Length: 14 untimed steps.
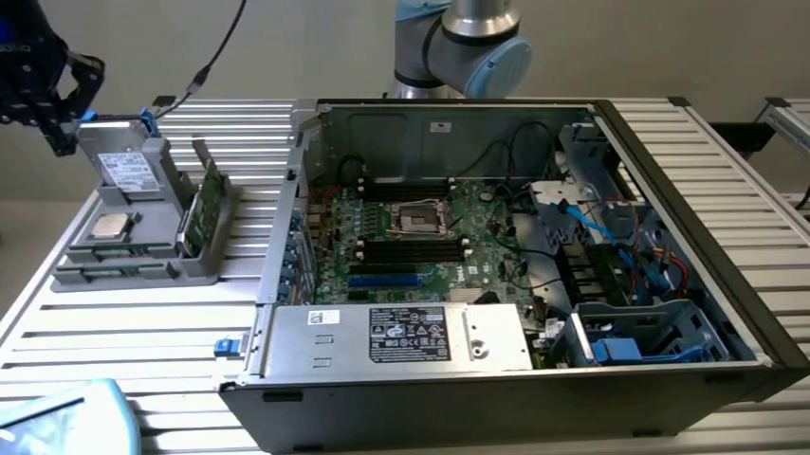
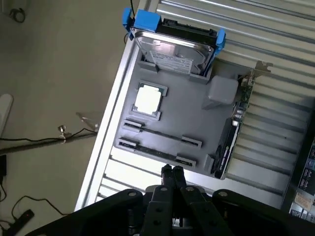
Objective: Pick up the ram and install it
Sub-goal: 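Pick up the ram and move it above insertion slot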
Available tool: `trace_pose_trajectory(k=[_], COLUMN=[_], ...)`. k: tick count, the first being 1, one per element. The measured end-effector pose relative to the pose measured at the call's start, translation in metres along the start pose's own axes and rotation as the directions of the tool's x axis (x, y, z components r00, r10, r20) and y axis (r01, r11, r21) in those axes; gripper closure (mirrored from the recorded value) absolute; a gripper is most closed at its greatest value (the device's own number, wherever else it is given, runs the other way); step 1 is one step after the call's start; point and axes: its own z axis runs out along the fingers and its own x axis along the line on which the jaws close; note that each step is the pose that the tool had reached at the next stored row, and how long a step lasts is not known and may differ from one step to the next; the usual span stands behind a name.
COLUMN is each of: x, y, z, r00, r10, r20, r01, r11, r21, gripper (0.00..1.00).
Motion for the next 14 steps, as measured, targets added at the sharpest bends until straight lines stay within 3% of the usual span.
trace_pose_trajectory(k=[4,7,11,14], x=[0.0,-0.001,-0.001,-0.001], y=[-0.0004,-0.0006,-0.001,-0.0013], z=[0.0039,0.0069,0.0109,0.0138], r00=[0.9974,0.9921,0.9803,0.9683], r10=[-0.071,-0.125,-0.196,-0.249], r20=[-0.0066,-0.0118,-0.0194,-0.0248], r01=[0.071,0.125,0.197,0.249], r11=[0.9974,0.9921,0.9803,0.9683], r21=[0.006,0.0099,0.0154,0.0188], gripper=[0.89,0.89,0.89,0.89])
